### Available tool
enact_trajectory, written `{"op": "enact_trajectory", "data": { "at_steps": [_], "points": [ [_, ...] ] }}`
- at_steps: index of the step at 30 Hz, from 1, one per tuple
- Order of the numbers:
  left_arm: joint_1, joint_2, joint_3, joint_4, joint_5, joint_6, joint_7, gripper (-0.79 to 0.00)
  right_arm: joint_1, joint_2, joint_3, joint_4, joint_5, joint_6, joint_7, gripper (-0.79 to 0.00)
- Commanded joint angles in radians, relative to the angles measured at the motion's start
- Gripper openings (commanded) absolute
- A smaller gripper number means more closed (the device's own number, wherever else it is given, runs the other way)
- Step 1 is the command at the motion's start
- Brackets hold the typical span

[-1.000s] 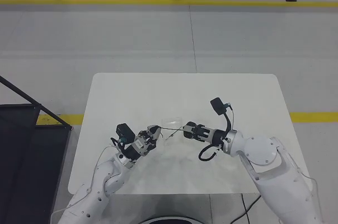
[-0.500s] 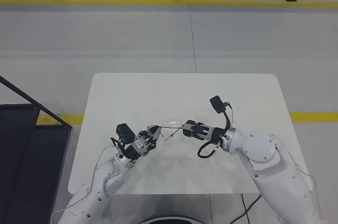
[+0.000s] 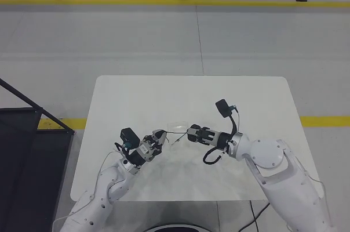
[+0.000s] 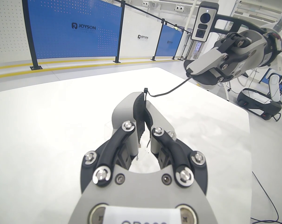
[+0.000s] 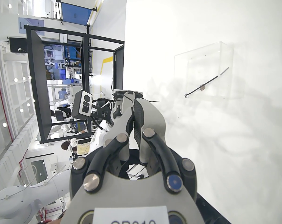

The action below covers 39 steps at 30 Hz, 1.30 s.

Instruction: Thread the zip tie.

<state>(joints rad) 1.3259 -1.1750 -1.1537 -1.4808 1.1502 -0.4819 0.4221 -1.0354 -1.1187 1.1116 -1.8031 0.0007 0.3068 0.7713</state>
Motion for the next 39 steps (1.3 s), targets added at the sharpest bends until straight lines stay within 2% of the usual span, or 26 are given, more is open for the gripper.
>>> {"op": "enact_trajectory", "data": {
  "at_steps": [1, 22, 39],
  "points": [
    [0.0, 0.0, 0.0, 0.0, 0.0, 0.0, 0.0, -0.785, -0.006, 0.0, 0.005, -0.002, 0.01, -0.013, -0.004, -0.785],
    [0.0, 0.0, 0.0, 0.0, 0.0, 0.0, 0.0, -0.785, -0.057, 0.0, 0.03, -0.012, 0.061, -0.147, -0.026, -0.785],
    [0.0, 0.0, 0.0, 0.0, 0.0, 0.0, 0.0, -0.785, -0.068, -0.005, 0.027, -0.001, 0.098, -0.211, -0.051, -0.785]
  ]
}}
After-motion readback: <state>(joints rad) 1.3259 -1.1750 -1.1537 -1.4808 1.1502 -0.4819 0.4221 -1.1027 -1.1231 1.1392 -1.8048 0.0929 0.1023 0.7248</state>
